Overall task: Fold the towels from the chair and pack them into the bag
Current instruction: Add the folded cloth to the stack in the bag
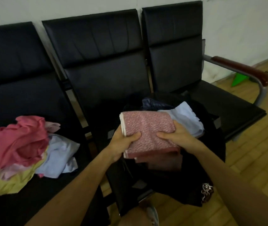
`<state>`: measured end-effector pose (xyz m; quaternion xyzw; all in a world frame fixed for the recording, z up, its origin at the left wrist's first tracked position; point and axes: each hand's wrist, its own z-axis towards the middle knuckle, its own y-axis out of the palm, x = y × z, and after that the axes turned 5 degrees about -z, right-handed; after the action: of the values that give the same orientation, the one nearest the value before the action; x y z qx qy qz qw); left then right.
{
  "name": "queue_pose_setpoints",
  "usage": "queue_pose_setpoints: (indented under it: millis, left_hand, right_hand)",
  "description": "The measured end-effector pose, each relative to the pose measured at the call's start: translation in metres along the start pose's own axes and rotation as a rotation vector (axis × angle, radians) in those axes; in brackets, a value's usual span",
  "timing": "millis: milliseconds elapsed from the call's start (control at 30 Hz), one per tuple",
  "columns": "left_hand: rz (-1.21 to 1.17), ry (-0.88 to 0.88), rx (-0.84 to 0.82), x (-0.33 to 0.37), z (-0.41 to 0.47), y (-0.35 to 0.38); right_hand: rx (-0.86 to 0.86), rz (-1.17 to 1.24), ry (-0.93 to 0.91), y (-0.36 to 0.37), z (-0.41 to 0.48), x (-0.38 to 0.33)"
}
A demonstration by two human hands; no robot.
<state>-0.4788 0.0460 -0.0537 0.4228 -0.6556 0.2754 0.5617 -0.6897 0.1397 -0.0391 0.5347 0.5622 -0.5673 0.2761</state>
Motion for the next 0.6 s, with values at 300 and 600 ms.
queue_pose_setpoints:
  millis: [300, 600]
  left_hand:
    - [0.136, -0.037, 0.008, -0.044, 0.103, -0.012]
    - [0.263, -0.169, 0.003, -0.033, 0.093, -0.017]
  right_hand:
    - [0.067, -0.416, 0.049, -0.003, 0.107, 0.043]
    - [0.131, -0.573, 0.115, 0.0, 0.093, 0.05]
